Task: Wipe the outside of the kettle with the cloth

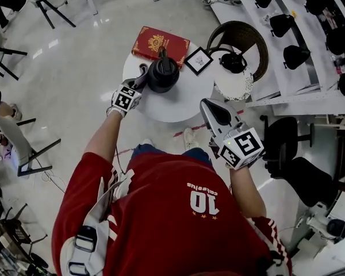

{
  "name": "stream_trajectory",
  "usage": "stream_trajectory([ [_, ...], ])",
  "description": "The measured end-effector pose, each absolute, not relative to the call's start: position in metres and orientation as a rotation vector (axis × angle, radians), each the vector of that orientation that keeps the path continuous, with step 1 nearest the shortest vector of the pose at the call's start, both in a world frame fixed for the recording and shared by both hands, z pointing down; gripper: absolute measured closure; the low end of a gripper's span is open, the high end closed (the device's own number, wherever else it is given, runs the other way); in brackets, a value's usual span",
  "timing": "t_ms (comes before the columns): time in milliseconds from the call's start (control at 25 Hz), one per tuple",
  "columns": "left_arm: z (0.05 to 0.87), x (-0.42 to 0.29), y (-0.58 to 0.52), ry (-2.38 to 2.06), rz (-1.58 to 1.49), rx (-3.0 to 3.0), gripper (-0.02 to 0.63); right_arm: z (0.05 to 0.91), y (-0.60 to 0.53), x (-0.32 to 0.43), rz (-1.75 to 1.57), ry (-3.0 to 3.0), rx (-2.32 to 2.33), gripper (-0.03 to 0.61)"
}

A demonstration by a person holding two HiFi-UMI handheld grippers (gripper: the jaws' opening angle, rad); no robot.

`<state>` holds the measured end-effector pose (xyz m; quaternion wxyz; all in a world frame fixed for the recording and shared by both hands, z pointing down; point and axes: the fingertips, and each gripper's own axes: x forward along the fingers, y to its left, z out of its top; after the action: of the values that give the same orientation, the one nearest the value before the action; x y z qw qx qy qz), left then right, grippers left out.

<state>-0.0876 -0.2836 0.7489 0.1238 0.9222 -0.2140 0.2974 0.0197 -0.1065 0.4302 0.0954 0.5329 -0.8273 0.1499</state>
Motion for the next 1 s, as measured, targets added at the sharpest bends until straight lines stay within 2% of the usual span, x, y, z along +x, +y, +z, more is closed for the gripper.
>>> stream_trajectory([
  [1000, 0.752, -0.078, -0.243, -0.979, 0.684, 2.447, 0.572, 0.436, -0.117, 0.084, 0.461, -2.636, 1.265, 0.561],
])
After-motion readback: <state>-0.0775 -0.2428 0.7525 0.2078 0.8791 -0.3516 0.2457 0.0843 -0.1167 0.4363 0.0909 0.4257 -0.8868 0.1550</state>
